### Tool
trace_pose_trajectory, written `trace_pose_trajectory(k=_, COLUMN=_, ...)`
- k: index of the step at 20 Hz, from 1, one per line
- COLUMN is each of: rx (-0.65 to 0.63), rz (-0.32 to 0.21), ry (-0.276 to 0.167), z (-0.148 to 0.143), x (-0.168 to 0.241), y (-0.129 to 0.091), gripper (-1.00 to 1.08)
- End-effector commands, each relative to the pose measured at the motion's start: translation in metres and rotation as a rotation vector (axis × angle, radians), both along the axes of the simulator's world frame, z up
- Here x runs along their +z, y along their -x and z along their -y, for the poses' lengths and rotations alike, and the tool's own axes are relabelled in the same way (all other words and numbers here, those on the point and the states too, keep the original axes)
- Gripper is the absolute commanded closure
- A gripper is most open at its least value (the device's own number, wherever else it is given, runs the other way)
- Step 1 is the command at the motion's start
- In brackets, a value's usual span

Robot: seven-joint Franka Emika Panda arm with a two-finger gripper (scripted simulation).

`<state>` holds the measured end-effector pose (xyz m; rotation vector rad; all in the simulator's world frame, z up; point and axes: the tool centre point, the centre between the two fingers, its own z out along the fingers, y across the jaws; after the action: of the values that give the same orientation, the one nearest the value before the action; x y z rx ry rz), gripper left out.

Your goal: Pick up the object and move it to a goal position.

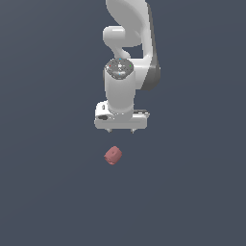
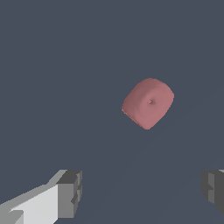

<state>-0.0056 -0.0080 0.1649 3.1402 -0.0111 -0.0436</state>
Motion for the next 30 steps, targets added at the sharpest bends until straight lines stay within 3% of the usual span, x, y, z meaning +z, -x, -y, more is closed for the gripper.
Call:
trace_pose_trajectory(k=1, rx=0.0, rz=0.0, ry=0.0, z=0.0, x=0.0, y=0.0, gripper=-0.92)
trace_pose_trajectory(k=10, rx=0.057, rz=0.039, ry=-0.015, z=-0.022, x=0.02, y=-0.012, gripper=-0.92)
trace_pose_trajectory(k=16, rx=0.044, rz=0.038, ry=-0.015, z=-0.021, x=0.018, y=-0.012, gripper=-0.92)
trace_pose_trajectory(k=23, rx=-0.039, rz=0.035, ry=-0.016, z=-0.015, x=0.009, y=-0.018, gripper=-0.92)
trace_pose_trajectory(k=30, rx=-0.201, rz=0.031, ry=-0.015, z=-0.003, x=-0.009, y=-0.03, gripper=-0.92)
